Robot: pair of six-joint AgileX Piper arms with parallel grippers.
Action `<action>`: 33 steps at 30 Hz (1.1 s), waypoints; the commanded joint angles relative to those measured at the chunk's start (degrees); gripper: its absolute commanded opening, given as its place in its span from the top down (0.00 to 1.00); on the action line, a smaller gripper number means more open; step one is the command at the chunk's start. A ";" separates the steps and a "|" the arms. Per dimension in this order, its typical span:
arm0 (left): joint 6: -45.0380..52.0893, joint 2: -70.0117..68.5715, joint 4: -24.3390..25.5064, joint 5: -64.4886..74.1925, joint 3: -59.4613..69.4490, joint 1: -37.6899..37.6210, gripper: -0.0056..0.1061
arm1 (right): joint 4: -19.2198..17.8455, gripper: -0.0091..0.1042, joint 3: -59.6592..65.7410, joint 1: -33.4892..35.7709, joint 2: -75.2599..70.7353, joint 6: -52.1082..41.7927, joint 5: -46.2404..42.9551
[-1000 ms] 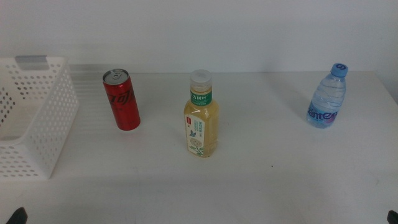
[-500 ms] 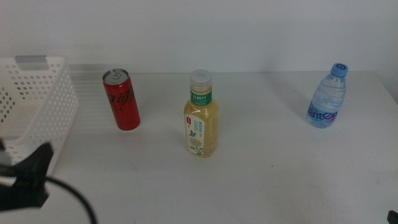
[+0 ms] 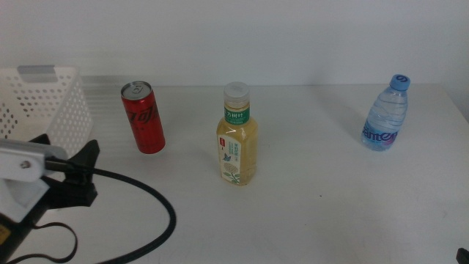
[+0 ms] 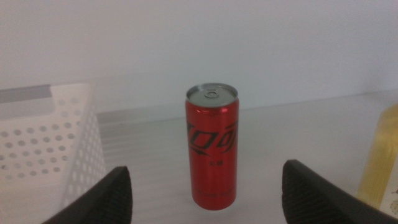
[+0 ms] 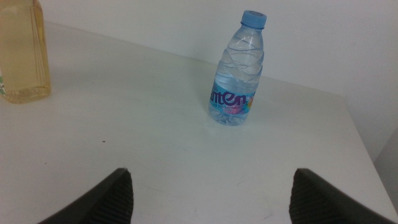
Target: Use arms to grab the bottles and put them into the dustbin to the left of the table.
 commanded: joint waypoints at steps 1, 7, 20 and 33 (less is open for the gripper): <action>-0.78 2.63 0.33 -8.65 -1.84 -0.45 0.27 | -0.35 0.34 -0.43 -0.40 -1.55 -0.50 -4.37; -4.08 8.31 2.25 -14.24 -1.84 -0.45 0.27 | -0.35 0.34 -0.43 -0.40 -1.55 -0.50 -4.37; -4.01 21.19 3.18 -25.25 -1.84 -0.45 0.27 | -0.35 0.34 -0.43 -0.40 -1.55 -0.50 -4.37; -5.34 34.77 3.92 -27.09 -11.99 -0.45 0.21 | -0.35 0.34 -0.43 -0.40 -1.55 -0.50 -4.37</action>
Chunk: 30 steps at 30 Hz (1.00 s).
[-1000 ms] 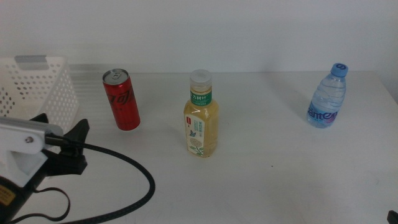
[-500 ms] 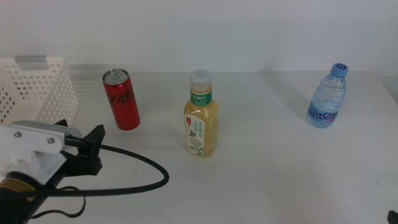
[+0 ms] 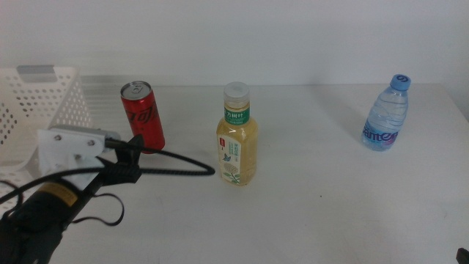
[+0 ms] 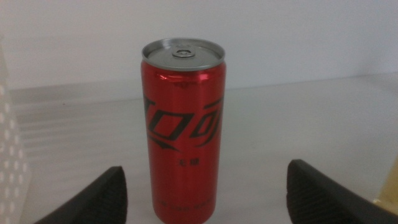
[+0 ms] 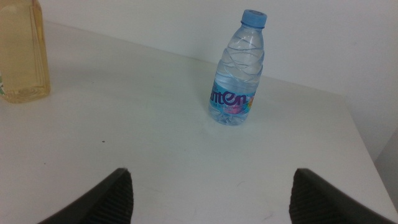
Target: Use arms to grab the bottles and put them into the dustbin to the left of the table.
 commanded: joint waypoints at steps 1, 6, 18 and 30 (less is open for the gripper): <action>-0.92 0.25 0.07 -3.63 -3.14 -0.33 0.20 | -0.35 0.34 -0.43 -0.40 -1.55 -0.50 -4.37; -0.23 4.05 0.49 -3.61 -7.50 -0.33 0.14 | -0.35 0.34 -0.43 -0.40 -1.55 -0.50 -4.37; 1.12 10.23 2.90 2.31 -17.44 0.12 0.14 | -0.35 0.34 -0.43 -0.40 -1.55 -0.50 -4.37; 0.32 15.57 0.01 2.91 -23.13 0.12 0.14 | -0.35 0.34 -0.43 -0.40 -1.55 -0.50 -4.37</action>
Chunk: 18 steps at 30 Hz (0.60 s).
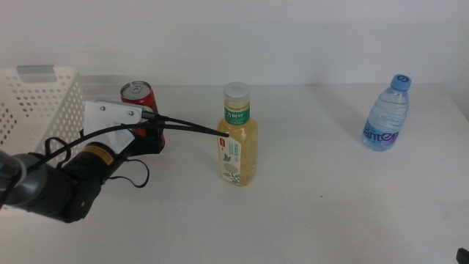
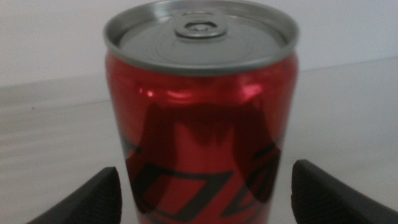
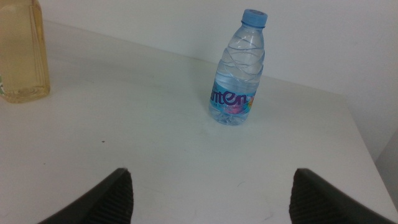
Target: Use arms to grab the bottles and put them into the dustbin to the left of the table.
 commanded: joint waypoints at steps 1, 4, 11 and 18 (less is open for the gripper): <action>-1.00 -1.44 -1.18 -4.00 -2.62 -0.04 0.14 | -0.35 0.34 -0.43 -0.40 -1.55 -0.50 -4.37; -1.27 0.35 -1.18 -3.41 -4.39 -0.04 0.14 | -0.35 0.34 -0.43 -0.40 -1.55 -0.50 -4.37; -1.45 2.56 -1.98 -3.43 -7.92 -0.04 0.14 | -0.35 0.34 -0.43 -0.40 -1.55 -0.50 -4.37; -2.41 3.58 -3.54 -2.82 -9.85 -0.04 0.21 | -0.35 0.34 -0.43 -0.40 -1.55 -0.50 -4.37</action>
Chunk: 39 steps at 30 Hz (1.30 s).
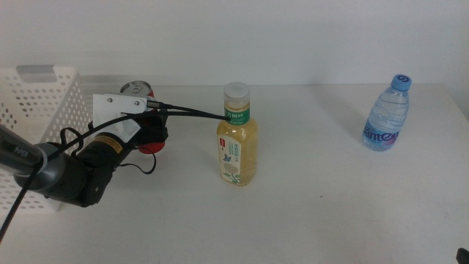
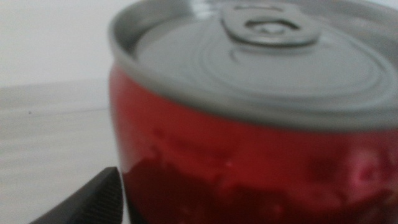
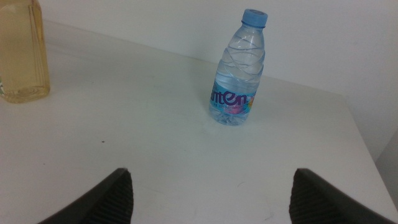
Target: Use arms to grab the bottles and put them into the dustbin to the left of the table.
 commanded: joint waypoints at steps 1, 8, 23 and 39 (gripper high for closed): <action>-1.62 -2.75 -1.70 -3.59 -1.34 -0.04 0.24 | -0.35 0.34 -0.43 -0.40 -1.55 -0.50 -4.37; -1.38 -2.82 -1.01 -1.48 -1.12 -0.04 0.65 | -0.35 0.34 -0.43 -0.40 -1.55 -0.50 -4.37; 0.15 -20.56 2.21 3.19 11.25 -0.04 0.97 | -0.35 0.34 -0.43 -0.40 -1.55 -0.50 -4.37; -2.28 -43.77 4.26 22.14 13.81 -0.09 0.97 | -0.35 0.34 -0.43 -0.40 -1.55 -0.50 -4.37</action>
